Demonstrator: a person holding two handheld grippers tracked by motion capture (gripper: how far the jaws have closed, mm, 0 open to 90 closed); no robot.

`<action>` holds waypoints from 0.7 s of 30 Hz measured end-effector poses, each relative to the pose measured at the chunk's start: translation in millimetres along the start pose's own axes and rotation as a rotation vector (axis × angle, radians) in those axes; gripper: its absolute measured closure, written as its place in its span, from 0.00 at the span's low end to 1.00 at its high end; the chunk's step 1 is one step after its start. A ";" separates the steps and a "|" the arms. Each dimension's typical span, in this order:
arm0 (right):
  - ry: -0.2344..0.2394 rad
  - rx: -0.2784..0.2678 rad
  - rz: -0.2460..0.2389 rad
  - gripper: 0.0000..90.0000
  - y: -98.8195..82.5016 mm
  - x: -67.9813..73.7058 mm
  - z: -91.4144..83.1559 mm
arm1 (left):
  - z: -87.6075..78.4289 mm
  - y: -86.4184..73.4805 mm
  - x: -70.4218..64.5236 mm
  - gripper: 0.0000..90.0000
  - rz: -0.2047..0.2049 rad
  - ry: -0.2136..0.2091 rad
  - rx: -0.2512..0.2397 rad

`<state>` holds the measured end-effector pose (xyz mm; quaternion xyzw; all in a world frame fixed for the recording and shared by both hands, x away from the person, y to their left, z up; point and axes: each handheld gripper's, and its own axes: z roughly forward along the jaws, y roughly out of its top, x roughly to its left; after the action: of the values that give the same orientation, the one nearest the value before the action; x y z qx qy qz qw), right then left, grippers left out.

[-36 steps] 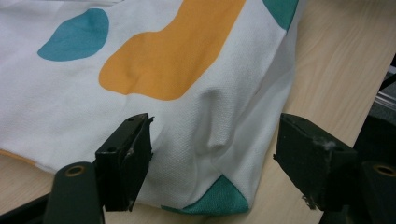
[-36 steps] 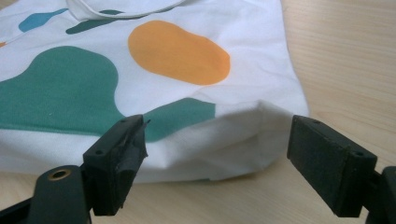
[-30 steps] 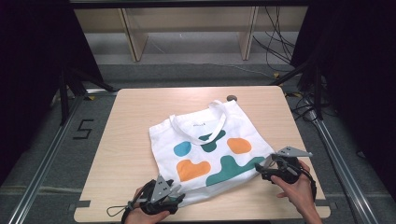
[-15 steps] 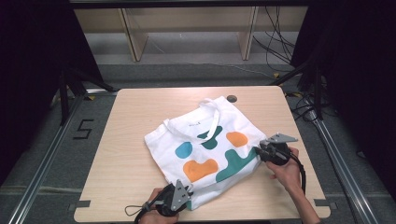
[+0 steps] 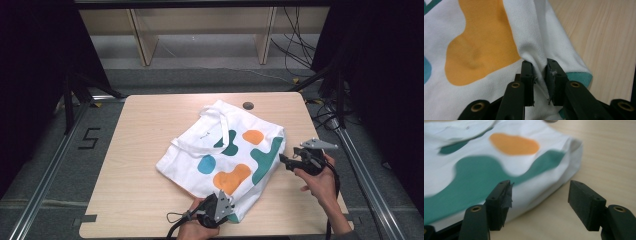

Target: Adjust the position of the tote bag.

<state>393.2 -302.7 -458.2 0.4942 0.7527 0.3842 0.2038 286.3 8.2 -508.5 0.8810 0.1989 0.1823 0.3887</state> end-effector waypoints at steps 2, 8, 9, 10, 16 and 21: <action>0.014 0.013 -0.048 0.41 -8.6 3.5 -9.6 | 6.8 6.6 -0.9 0.85 -0.005 -0.007 -0.004; 0.039 -0.017 -0.059 0.43 -26.6 14.6 -31.7 | 41.1 29.9 -6.7 0.85 -0.014 -0.012 -0.026; 0.045 -0.017 -0.051 0.43 -28.2 14.3 -33.3 | 47.7 35.2 -7.2 0.85 -0.028 -0.010 -0.022; 0.052 -0.018 -0.043 0.44 -30.4 12.7 -35.3 | 53.0 39.5 -7.4 0.85 -0.031 -0.013 -0.022; -0.015 -0.065 -0.017 0.44 -33.2 6.9 -42.1 | 69.8 58.3 -4.3 0.77 -0.093 -0.055 -0.050; 0.018 -0.043 0.002 0.42 -35.9 10.5 -43.9 | 24.8 56.6 18.4 0.49 -0.096 -0.103 -0.100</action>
<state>337.4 -317.6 -458.2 0.4869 0.7456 0.4050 0.2074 325.5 -32.9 -478.2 0.8581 0.2114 0.1275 0.4503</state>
